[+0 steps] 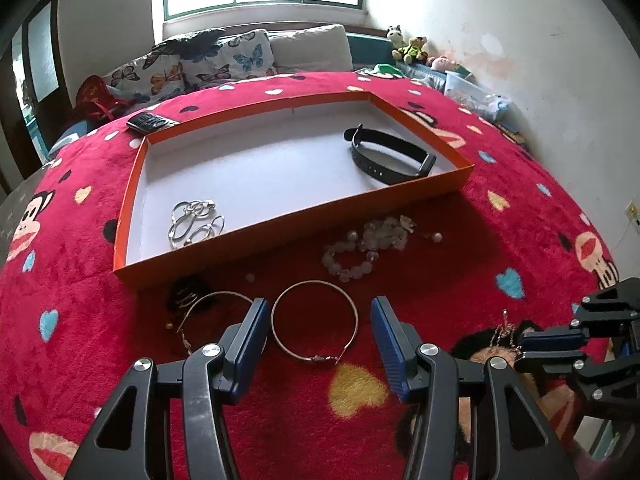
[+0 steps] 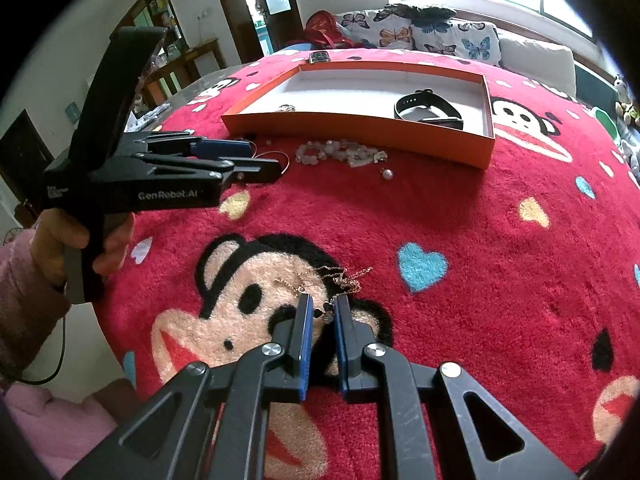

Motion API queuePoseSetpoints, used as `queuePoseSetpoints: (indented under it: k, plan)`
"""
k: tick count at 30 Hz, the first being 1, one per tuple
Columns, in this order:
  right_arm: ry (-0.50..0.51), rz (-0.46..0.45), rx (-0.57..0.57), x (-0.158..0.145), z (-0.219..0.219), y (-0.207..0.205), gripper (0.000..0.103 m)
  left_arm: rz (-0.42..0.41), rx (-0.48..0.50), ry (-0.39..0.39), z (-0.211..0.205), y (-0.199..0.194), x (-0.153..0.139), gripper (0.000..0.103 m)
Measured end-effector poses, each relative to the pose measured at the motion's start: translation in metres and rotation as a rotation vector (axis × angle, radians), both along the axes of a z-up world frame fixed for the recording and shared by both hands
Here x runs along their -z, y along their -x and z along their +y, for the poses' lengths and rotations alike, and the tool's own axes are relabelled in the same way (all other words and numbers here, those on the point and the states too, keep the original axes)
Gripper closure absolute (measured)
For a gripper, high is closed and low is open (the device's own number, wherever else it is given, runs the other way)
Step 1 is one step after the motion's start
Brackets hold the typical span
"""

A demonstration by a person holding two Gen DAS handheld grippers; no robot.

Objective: Organize jewelry

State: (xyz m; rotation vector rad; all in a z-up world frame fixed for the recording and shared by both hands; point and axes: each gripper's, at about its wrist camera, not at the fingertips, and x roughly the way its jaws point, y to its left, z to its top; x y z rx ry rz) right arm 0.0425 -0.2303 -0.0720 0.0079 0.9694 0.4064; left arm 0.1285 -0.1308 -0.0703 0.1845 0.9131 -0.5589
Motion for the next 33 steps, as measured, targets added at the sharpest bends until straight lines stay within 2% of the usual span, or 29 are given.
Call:
queuePoseSetpoints:
  k: [7, 21, 25, 33]
  plan:
    - [-0.005, 0.003, 0.002, 0.0, -0.001, 0.0, 0.09, 0.018, 0.03, 0.031, -0.001, -0.01, 0.003, 0.047]
    - [0.003, -0.005, 0.004, -0.003, -0.001, 0.003, 0.09, -0.007, 0.058, -0.054, -0.01, -0.002, 0.012, 0.047]
    - [-0.004, -0.017, 0.013, -0.01, -0.003, 0.006, 0.09, -0.026, 0.057, -0.076, -0.013, 0.004, 0.011, 0.05]
    - [-0.037, -0.048, 0.027, -0.032, -0.012, 0.008, 0.09, -0.036, 0.045, -0.024, -0.006, 0.018, -0.003, 0.052]
